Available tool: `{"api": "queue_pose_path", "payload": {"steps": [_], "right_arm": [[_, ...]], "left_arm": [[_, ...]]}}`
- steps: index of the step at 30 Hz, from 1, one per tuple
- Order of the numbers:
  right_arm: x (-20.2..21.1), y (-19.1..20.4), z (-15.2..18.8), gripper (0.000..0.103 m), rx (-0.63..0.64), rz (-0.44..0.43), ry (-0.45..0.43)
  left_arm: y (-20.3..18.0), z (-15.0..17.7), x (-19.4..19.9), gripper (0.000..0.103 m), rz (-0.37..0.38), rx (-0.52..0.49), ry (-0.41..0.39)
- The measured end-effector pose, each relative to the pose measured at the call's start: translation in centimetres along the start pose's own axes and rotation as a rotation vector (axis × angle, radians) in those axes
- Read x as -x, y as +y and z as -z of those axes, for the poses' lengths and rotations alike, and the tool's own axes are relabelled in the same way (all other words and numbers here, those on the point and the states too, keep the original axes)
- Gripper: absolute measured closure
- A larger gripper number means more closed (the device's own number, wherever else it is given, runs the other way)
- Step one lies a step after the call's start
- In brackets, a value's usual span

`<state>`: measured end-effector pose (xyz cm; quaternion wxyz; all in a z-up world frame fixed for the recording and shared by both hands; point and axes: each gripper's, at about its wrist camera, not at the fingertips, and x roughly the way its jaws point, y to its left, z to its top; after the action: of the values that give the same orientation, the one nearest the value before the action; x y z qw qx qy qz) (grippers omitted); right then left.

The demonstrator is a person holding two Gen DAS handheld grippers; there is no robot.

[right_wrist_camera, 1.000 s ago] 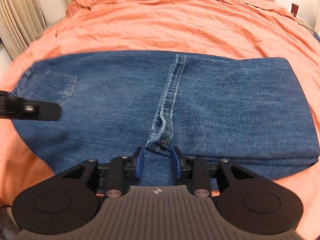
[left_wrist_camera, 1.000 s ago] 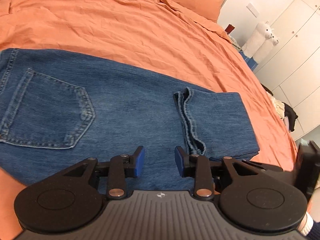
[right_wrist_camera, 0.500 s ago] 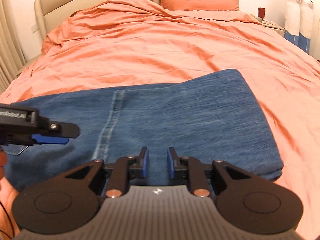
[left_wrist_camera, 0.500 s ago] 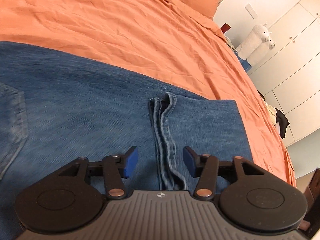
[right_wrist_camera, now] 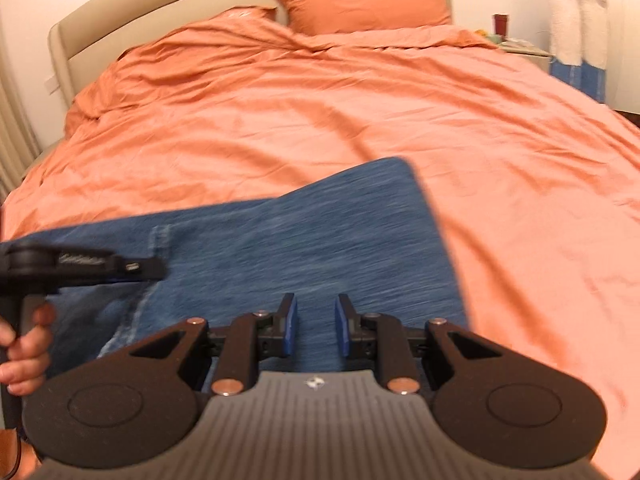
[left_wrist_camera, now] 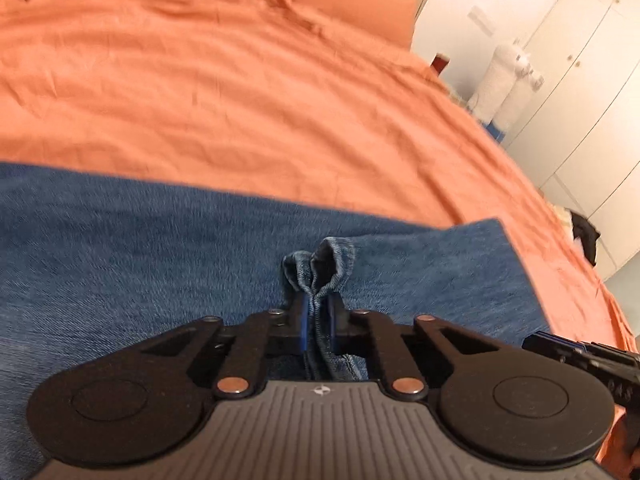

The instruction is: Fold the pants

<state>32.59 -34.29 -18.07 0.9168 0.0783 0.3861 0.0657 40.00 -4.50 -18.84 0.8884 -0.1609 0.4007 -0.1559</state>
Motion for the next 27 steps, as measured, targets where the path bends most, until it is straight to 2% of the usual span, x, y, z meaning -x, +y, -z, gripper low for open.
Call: {"api": "queue_pose_path", "payload": {"steps": [6,8,12,14,19,22,25,27], "right_arm": [[1.4,-2.6,-3.2,0.086,0.022,0.044,-0.013],[1.2,-3.0,-4.5,0.086,0.041,0.057,-0.018],[-1.3,-3.3,-6.5,0.091,0.062,0.068,0.011],[-3.2,-3.1,-7.3,0.098,0.074,0.073,0.023],[-8.0,-2.4,-9.4,0.101,0.075,0.035,0.025],[-11.4,-2.0,-9.9,0.102,0.079,0.064,0.082],[-14.1,-2.3,-9.0,0.103,0.112,0.085,0.159],[-14.9,-2.4,-8.4,0.103,0.118,0.093,0.172]], "left_arm": [[-1.7,-1.7,5.0,0.095,0.012,-0.037,-0.109],[-1.5,-2.4,5.0,0.095,-0.026,-0.055,-0.081],[0.3,-2.1,1.9,0.096,-0.132,-0.061,0.032],[1.0,-1.7,0.6,0.095,-0.133,-0.062,0.064],[1.4,-1.3,-0.2,0.095,-0.116,-0.062,0.074],[1.7,-1.3,-0.2,0.094,-0.109,-0.053,0.079],[1.8,-1.4,-0.6,0.094,-0.111,-0.075,0.09],[1.8,-1.4,-0.8,0.093,-0.111,-0.085,0.098]]}}
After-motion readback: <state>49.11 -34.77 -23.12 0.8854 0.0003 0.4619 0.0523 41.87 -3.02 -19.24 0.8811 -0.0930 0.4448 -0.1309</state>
